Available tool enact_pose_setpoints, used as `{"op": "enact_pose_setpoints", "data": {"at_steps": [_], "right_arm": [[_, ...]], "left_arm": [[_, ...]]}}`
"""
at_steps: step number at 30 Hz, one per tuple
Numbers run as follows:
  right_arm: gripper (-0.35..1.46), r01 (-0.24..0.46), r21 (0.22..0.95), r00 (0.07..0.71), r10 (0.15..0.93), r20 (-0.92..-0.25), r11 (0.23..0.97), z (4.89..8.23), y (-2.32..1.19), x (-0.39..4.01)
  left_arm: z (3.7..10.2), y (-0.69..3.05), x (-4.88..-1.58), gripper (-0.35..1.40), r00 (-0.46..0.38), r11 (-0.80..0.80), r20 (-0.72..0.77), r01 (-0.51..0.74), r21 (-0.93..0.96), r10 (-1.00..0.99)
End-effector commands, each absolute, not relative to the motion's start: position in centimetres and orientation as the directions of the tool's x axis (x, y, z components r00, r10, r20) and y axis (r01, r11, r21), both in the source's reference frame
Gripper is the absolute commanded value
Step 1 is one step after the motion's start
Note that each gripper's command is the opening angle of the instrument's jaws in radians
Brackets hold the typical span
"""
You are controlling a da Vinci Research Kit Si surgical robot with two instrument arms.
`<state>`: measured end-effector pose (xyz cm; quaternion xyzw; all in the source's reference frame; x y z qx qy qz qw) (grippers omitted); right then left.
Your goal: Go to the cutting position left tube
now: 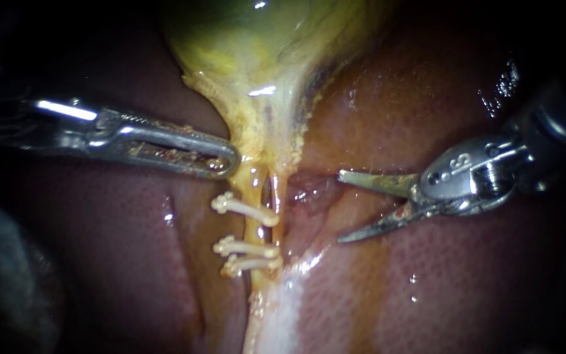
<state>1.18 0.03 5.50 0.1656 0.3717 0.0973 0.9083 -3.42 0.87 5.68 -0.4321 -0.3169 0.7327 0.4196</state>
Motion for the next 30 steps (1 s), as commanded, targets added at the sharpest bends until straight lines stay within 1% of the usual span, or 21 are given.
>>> {"op": "enact_pose_setpoints", "data": {"at_steps": [1, 8, 12, 15, 19, 22, 26, 30], "right_arm": [[1.44, -0.055, 0.373, 0.705, 0.3, -0.643, 0.926, 5.5, 0.03, 1.18], [1.44, -0.057, 0.371, 0.705, 0.301, -0.643, 0.927, 5.49, 0.03, 1.18], [1.44, -0.043, 0.385, 0.705, 0.301, -0.642, 0.922, 5.48, 0.02, 1.22], [1.44, -0.033, 0.399, 0.696, 0.307, -0.649, 0.916, 5.46, -0.02, 1.31], [1.44, -0.002, 0.428, 0.637, 0.331, -0.697, 0.904, 5.41, -0.11, 1.49], [1.44, 0.007, 0.46, 0.616, 0.359, -0.701, 0.888, 5.38, -0.21, 1.65], [1.44, 0.017, 0.489, 0.606, 0.38, -0.699, 0.872, 5.4, -0.3, 1.85], [1.44, 0.016, 0.504, 0.606, 0.392, -0.692, 0.864, 5.49, -0.35, 2.0]], "left_arm": [[5.64, 0.88, -3.4, -0.35, -0.276, -0.446, -0.366, -0.338, -0.829, 0.889], [5.32, 0.98, -3.14, -0.35, -0.275, -0.436, -0.356, -0.34, -0.833, 0.893], [5.16, 1.03, -3.03, -0.35, -0.263, -0.431, -0.355, -0.348, -0.832, 0.897], [5.13, 1.03, -3.01, -0.35, -0.259, -0.43, -0.356, -0.349, -0.833, 0.898], [5.15, 1.02, -3.03, -0.35, -0.258, -0.431, -0.356, -0.35, -0.832, 0.898], [5.15, 1.02, -3.03, -0.35, -0.258, -0.431, -0.356, -0.35, -0.832, 0.898], [5.14, 1.02, -3.03, -0.35, -0.258, -0.431, -0.356, -0.35, -0.832, 0.898], [5.14, 1.02, -3.03, -0.35, -0.258, -0.431, -0.356, -0.351, -0.832, 0.898]]}}
